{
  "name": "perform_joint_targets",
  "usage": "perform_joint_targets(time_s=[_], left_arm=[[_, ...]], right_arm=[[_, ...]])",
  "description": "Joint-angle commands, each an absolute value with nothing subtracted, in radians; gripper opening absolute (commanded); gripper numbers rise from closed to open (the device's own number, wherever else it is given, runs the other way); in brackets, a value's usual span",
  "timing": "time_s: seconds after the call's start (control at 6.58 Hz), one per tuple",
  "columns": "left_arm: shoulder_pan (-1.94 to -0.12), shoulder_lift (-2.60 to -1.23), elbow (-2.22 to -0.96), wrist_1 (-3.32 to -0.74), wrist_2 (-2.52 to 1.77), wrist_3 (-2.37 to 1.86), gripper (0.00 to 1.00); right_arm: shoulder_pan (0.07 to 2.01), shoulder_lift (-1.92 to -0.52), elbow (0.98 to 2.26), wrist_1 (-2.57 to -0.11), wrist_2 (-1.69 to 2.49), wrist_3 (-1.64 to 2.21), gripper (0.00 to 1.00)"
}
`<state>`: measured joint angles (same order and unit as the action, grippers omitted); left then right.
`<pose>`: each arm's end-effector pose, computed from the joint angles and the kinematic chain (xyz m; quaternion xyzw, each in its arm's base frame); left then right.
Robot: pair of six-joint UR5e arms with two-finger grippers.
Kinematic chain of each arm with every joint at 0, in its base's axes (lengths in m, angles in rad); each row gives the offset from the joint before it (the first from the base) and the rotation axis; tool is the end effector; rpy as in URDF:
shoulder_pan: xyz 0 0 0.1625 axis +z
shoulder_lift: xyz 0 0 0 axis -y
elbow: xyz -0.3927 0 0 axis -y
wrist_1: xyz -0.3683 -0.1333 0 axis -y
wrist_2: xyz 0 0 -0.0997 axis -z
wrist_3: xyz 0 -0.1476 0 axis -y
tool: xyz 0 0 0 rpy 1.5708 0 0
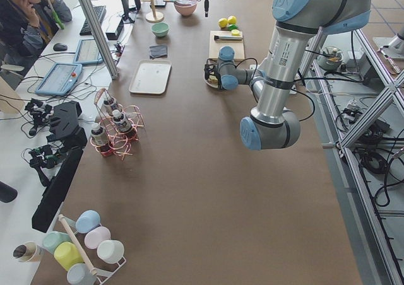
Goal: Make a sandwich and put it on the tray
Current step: 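Grasp the white plate's rim with the left gripper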
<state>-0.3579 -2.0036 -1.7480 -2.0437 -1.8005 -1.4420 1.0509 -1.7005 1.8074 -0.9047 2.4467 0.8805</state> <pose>0.5648 -0.3177 0.2873 0.0281 0.5206 -0.0386 0.8525 -0.2076 -0.4028 0.5106 0.0079 -0.5204 -0.0068 0.8539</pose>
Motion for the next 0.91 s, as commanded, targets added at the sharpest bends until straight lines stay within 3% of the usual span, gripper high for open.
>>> perform_joint_targets(time_s=[0.0,0.3,0.76], left_arm=[[-0.357,-2.005,-1.737,-2.045,-1.801,-1.442,0.47],[-0.357,-2.005,-1.738,-2.045,-1.801,-1.443,0.0],[-0.359,-2.003,-1.741,-2.045,-1.804,-1.447,0.0]], right_arm=[[1.051,-1.71,1.815,-0.902,2.447,0.881,1.0],[1.052,-1.718,1.818,-0.9,2.447,0.881,1.0],[1.051,-1.717,1.815,-0.9,2.447,0.879,1.0]])
